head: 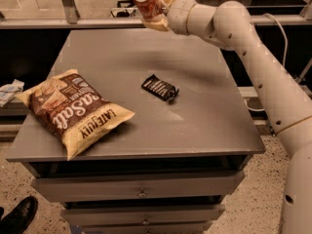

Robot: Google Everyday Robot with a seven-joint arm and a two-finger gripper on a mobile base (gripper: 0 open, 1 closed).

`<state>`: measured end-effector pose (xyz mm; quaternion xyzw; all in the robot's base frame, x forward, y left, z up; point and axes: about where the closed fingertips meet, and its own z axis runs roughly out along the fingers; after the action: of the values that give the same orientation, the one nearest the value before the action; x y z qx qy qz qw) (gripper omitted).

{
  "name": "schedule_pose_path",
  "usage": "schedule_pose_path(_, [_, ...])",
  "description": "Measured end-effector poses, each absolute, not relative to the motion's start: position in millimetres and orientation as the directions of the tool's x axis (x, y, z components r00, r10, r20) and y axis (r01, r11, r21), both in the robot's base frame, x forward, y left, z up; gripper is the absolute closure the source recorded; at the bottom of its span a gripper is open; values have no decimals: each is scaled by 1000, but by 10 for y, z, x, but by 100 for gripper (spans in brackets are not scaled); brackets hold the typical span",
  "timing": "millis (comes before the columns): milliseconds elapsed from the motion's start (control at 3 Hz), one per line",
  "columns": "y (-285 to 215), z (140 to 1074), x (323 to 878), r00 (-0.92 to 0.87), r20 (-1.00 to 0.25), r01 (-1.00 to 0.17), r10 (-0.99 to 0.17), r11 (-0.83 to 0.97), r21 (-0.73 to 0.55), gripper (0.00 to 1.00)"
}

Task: Place coke can upright

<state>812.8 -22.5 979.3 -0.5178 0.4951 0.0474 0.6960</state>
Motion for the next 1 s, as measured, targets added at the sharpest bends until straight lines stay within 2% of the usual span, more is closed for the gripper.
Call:
schedule_pose_path(333, [-126, 9930, 8047, 670, -435, -389, -601, 215, -896, 100])
schedule_pose_path(1000, [4, 10087, 8006, 711, -383, -355, -590, 169, -919, 100])
